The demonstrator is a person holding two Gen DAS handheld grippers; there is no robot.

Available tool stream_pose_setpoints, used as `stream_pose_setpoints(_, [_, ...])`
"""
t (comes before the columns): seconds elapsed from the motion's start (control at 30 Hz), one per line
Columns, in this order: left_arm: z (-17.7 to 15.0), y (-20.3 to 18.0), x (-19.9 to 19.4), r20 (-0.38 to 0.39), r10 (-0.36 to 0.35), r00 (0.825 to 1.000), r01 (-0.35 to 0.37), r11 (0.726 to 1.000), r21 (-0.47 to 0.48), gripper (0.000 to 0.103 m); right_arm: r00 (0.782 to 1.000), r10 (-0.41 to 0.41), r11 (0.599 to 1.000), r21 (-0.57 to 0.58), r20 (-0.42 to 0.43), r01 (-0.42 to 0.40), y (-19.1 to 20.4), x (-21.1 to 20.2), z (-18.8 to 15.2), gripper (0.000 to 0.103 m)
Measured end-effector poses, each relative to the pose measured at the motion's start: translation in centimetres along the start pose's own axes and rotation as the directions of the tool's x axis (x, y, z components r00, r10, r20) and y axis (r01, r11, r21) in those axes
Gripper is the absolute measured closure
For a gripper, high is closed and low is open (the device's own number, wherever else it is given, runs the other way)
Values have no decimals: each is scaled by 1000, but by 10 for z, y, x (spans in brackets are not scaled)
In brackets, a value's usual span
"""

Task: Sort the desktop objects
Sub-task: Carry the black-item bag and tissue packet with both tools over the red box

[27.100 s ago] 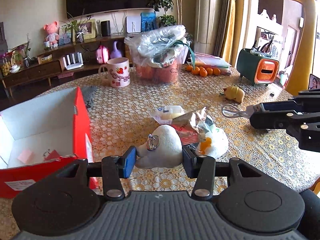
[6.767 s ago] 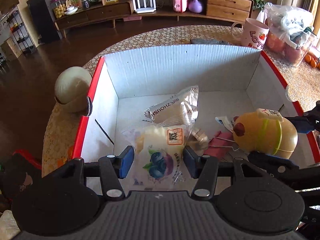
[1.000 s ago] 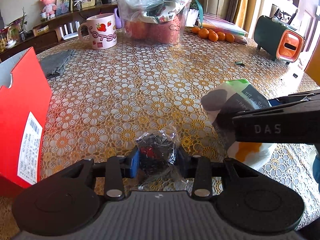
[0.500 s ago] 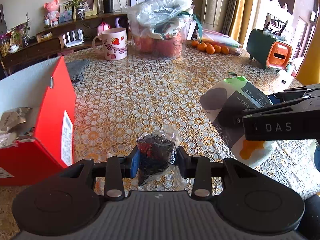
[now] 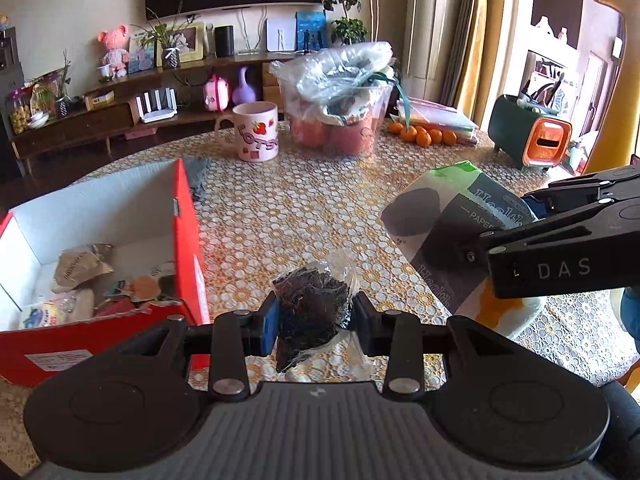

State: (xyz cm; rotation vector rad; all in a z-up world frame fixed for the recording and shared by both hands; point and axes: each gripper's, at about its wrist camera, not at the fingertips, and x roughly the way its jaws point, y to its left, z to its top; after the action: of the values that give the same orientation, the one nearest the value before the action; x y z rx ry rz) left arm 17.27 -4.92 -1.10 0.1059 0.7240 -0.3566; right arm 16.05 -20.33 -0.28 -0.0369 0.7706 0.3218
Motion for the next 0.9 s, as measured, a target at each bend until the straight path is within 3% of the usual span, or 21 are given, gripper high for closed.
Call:
stream_pose_setpoints(0.43, [7,70,-31,34,87,996,-86,995,-45,66,998,67,991,-113,5,-66,58,3,36,46])
stream_pose_setpoints(0.9, [9,160,-48,25,229,973,-226,969,-98,66,988,155,965,-219,17,-148,129,37,76,46])
